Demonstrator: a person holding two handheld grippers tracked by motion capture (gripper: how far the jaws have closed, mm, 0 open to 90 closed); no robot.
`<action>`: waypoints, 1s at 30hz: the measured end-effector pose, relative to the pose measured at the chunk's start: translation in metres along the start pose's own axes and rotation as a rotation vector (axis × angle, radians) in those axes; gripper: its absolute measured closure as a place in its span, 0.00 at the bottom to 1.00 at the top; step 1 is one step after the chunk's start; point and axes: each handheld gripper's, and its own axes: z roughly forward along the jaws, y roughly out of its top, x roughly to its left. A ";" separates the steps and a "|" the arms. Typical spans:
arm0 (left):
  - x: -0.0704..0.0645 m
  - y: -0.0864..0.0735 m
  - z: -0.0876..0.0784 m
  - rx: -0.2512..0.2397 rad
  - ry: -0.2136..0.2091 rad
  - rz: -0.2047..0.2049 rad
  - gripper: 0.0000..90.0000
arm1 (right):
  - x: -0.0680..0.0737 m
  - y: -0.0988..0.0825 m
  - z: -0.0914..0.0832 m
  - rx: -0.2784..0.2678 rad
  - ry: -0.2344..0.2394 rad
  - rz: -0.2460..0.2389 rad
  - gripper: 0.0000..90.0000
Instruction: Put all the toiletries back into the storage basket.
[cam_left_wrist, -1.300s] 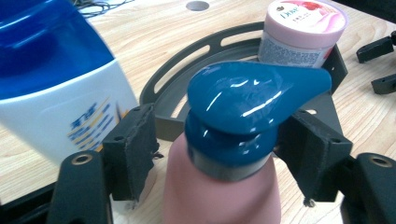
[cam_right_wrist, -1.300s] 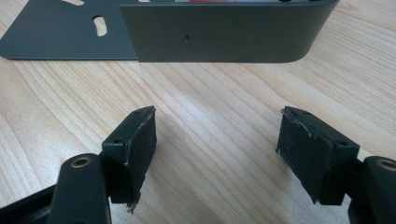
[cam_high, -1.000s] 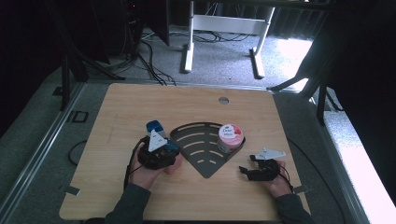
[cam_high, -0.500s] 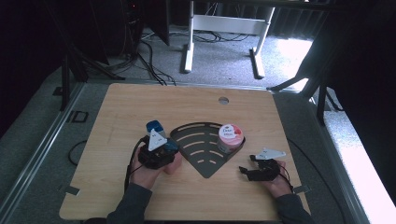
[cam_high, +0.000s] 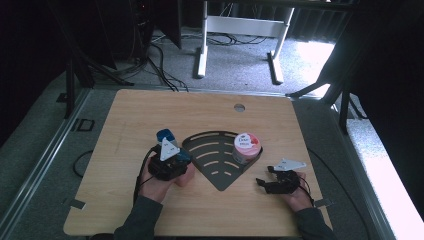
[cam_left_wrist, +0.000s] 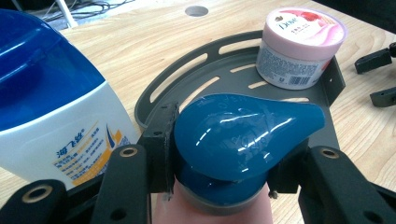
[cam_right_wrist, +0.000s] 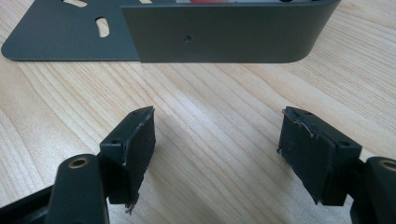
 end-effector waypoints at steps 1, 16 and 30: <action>-0.001 0.000 0.000 0.001 0.000 0.002 0.59 | 0.000 0.000 0.000 0.000 0.000 0.000 0.30; -0.014 0.007 -0.003 0.000 -0.051 0.032 0.59 | 0.000 0.000 0.000 0.000 0.000 -0.001 0.30; -0.032 0.011 0.001 0.011 -0.095 0.075 0.59 | 0.000 0.000 0.000 0.000 0.000 -0.002 0.30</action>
